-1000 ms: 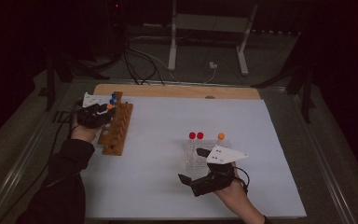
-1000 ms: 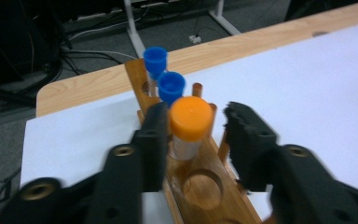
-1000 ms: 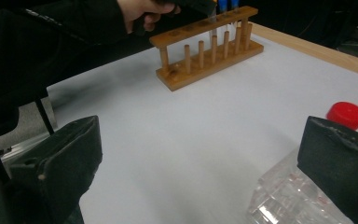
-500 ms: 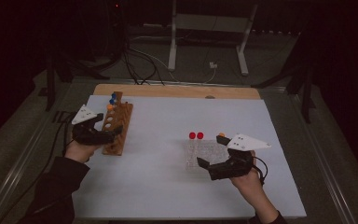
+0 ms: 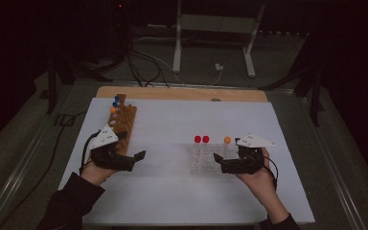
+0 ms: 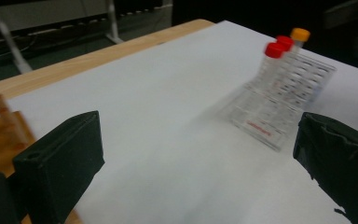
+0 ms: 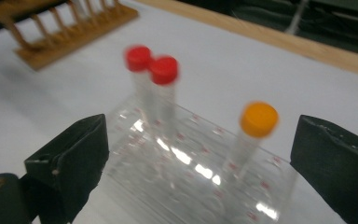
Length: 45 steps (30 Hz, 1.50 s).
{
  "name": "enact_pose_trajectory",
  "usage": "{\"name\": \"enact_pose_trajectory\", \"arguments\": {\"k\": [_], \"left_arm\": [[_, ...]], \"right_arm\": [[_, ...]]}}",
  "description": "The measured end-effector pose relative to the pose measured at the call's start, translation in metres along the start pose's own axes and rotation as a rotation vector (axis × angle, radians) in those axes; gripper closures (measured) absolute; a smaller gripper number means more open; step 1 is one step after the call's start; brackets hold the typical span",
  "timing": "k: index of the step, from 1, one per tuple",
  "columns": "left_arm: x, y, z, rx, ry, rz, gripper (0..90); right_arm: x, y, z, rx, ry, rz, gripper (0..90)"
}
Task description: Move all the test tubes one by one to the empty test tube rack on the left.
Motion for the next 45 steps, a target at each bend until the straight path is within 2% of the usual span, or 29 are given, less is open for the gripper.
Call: {"name": "enact_pose_trajectory", "arguments": {"k": [4,10,15,21,30,33,36,45], "left_arm": [[-0.001,0.005,0.001,-0.015,0.003,-0.014,2.4],[0.000,0.005,0.001,-0.009,0.012,-0.018,2.5],[0.001,0.006,0.001,-0.013,0.013,-0.017,2.5],[-0.002,0.006,-0.002,-0.014,0.001,-0.024,2.5],[-0.001,0.003,-0.003,-0.001,0.000,-0.025,2.5],[-0.001,0.003,-0.003,0.002,0.003,-0.026,2.5],[0.000,0.003,-0.002,0.003,0.008,-0.029,2.5],[0.001,0.005,-0.001,-0.004,0.006,-0.038,2.5]], "right_arm": [[-0.009,0.009,-0.005,-0.019,-0.050,-0.061,7.3],[-0.019,0.014,-0.009,-0.036,-0.097,-0.096,25.3],[-0.023,0.021,-0.009,-0.055,-0.106,-0.108,47.6],[-0.031,0.024,-0.008,-0.066,-0.114,-0.108,62.5],[-0.038,0.024,-0.007,-0.050,-0.139,-0.135,72.4],[-0.040,0.024,-0.007,-0.034,-0.142,-0.144,73.9],[-0.040,0.025,-0.007,-0.040,-0.142,-0.142,74.9],[-0.021,0.019,0.003,-0.027,-0.065,-0.140,75.2]]}}
Point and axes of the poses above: each handheld gripper's, and its own axes: x roughly backward along the jaws, z roughly out of its top, y roughly to its right, the point moved 2 cm from there along -x, roughly forward along the jaws, and after that the axes turned 10 degrees about -x, right-handed, at the moved point
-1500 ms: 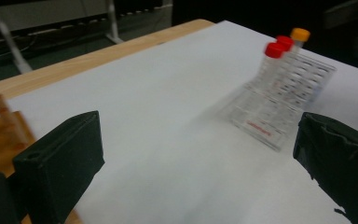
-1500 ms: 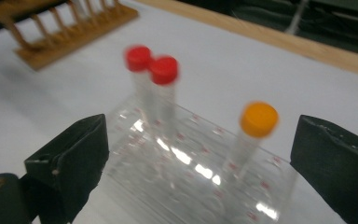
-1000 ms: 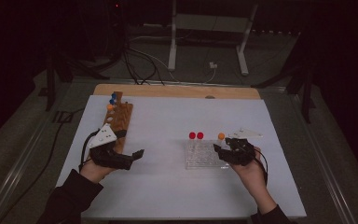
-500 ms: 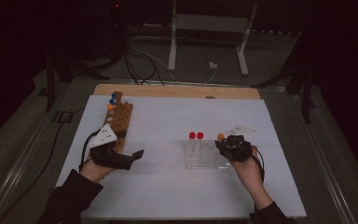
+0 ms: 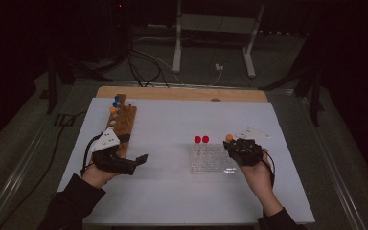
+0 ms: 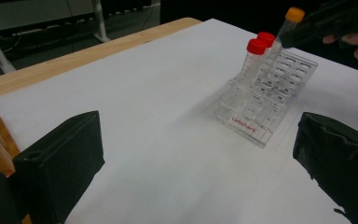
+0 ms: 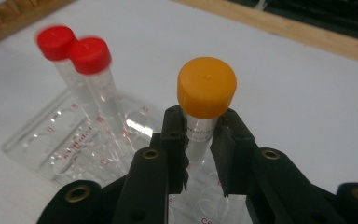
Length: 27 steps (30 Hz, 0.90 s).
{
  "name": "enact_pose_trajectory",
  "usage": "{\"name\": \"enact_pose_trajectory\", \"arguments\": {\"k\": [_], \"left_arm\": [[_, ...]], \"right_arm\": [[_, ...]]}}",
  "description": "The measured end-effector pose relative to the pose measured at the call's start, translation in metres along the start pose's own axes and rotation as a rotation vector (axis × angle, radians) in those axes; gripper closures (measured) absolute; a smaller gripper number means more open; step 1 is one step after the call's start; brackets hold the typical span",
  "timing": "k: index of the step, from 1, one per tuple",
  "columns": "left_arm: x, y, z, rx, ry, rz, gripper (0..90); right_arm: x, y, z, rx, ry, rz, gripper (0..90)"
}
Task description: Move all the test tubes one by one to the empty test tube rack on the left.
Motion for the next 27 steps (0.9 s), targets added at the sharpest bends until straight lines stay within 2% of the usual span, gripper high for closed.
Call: {"name": "enact_pose_trajectory", "arguments": {"k": [9,12,15,27], "left_arm": [[0.000,0.002,0.002,-0.005,0.001,-0.004,2.5],[0.001,0.002,0.003,-0.006,0.006,-0.005,2.5],[0.002,0.002,0.003,-0.006,0.008,-0.007,2.5],[0.002,0.009,0.008,-0.011,0.018,-0.037,2.5]], "right_arm": [[0.026,-0.005,0.011,0.025,0.056,0.005,75.2],[0.034,-0.008,0.013,0.024,0.060,0.036,75.2],[0.039,-0.015,0.014,0.047,0.055,0.059,75.2],[0.055,-0.050,0.014,0.104,0.049,0.187,75.2]]}}
Point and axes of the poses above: each handheld gripper's, and its own axes: x roughly backward along the jaws, z roughly out of its top, y roughly to its right, the point moved 2 cm from there along -x, roughly forward along the jaws, and after that the axes turned 10 degrees about -x, right-handed, at the moved point
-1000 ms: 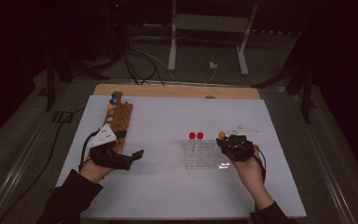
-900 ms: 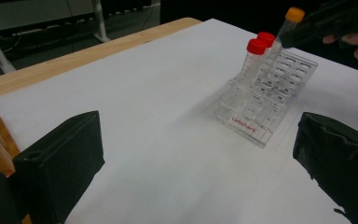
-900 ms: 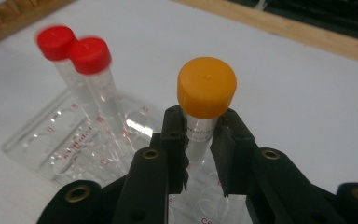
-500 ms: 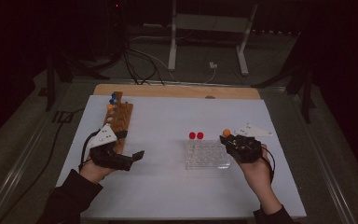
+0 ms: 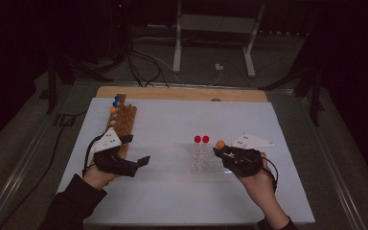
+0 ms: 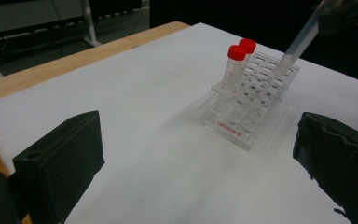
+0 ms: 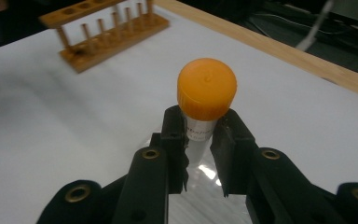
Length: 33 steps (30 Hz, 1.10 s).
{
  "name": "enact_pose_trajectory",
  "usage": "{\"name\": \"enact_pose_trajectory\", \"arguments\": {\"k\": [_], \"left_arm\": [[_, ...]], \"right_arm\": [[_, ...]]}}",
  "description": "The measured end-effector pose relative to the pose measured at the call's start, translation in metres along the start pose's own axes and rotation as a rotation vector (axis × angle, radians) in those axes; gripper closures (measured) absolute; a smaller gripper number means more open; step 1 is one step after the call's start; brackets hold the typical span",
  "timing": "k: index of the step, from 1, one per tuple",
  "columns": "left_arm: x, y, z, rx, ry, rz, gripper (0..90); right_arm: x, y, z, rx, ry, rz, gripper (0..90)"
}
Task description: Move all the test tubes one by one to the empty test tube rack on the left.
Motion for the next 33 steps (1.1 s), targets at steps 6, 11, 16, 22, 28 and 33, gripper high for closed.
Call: {"name": "enact_pose_trajectory", "arguments": {"k": [6,11,16,22,28,33], "left_arm": [[-0.002,0.007,0.005,-0.012,0.002,-0.024,2.5],[-0.004,0.018,0.011,-0.037,0.005,-0.060,2.5],[-0.005,0.030,0.017,-0.053,0.023,-0.102,2.5],[-0.010,0.045,0.020,-0.074,0.036,-0.126,2.8],[-0.016,0.058,0.023,-0.086,0.050,-0.191,9.1],[-0.023,0.066,0.022,-0.110,0.049,-0.212,21.6]], "right_arm": [[-0.005,-0.021,-0.003,0.029,-0.018,0.072,75.2],[-0.015,-0.036,-0.008,0.054,-0.048,0.121,75.2],[-0.025,-0.050,-0.014,0.080,-0.076,0.153,75.2],[-0.035,-0.060,-0.021,0.102,-0.097,0.169,75.2],[-0.046,-0.071,-0.028,0.116,-0.128,0.194,75.2],[-0.052,-0.078,-0.031,0.127,-0.144,0.214,75.2]]}}
Point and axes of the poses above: each handheld gripper's, and its own axes: x roughly backward along the jaws, z roughly out of its top, y roughly to its right, the point moved 2 cm from there along -x, roughly forward along the jaws, and after that the axes turned 10 degrees about -x, right-handed, at the moved point
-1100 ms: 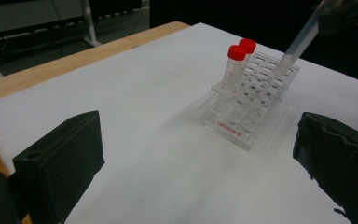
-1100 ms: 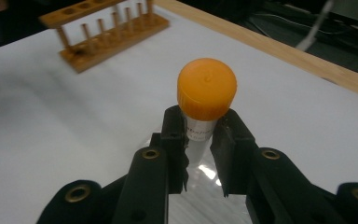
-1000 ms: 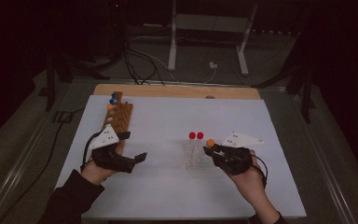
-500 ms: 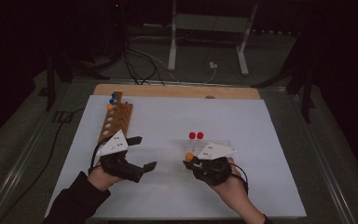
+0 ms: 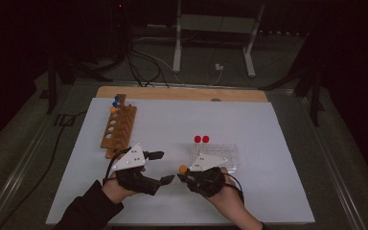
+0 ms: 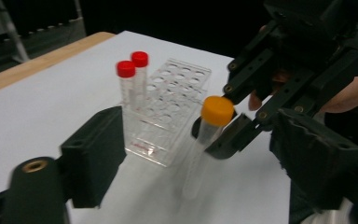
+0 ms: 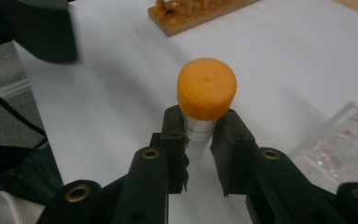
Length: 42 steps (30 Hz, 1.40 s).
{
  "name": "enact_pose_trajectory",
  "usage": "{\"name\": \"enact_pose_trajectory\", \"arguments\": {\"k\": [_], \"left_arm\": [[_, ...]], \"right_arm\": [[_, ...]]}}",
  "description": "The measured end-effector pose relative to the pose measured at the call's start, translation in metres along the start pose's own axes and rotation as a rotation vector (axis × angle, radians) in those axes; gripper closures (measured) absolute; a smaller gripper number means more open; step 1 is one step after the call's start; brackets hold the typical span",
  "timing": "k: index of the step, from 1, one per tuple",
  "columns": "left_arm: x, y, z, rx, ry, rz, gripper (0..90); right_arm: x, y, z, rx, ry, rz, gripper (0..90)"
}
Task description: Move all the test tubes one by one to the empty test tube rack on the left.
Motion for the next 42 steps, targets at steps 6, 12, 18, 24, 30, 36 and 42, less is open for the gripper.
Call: {"name": "enact_pose_trajectory", "arguments": {"k": [6,12,18,24,30,36,42], "left_arm": [[-0.010,0.006,0.000,-0.013,0.015,-0.042,40.8],[-0.018,0.009,-0.002,-0.024,0.004,-0.064,53.8],[-0.024,0.009,-0.004,-0.034,-0.010,-0.069,63.9],[-0.027,0.008,-0.004,-0.033,-0.022,-0.085,69.4],[-0.029,0.008,-0.004,-0.045,-0.047,-0.089,71.0],[-0.028,0.008,-0.002,-0.047,-0.048,-0.079,71.5],[-0.022,0.000,-0.001,-0.031,-0.046,-0.034,71.7]], "right_arm": [[-0.005,-0.005,-0.001,0.005,-0.013,0.015,75.2],[-0.005,-0.006,-0.001,0.009,-0.017,0.018,75.2],[-0.006,-0.007,-0.002,0.008,-0.025,0.022,75.2],[-0.007,-0.008,-0.002,0.011,-0.032,0.028,75.2],[-0.008,-0.008,-0.003,0.011,-0.040,0.028,75.2],[-0.008,-0.007,-0.003,0.008,-0.031,0.035,75.0],[-0.003,-0.003,-0.001,-0.004,0.016,0.035,57.2]]}}
Point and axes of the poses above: each handheld gripper's, and its own axes: x roughly backward along the jaws, z roughly out of its top, y roughly to its right, the point moved 2 cm from there along -x, roughly forward along the jaws, and after that the axes turned 10 degrees about -x, right-handed, at the moved point
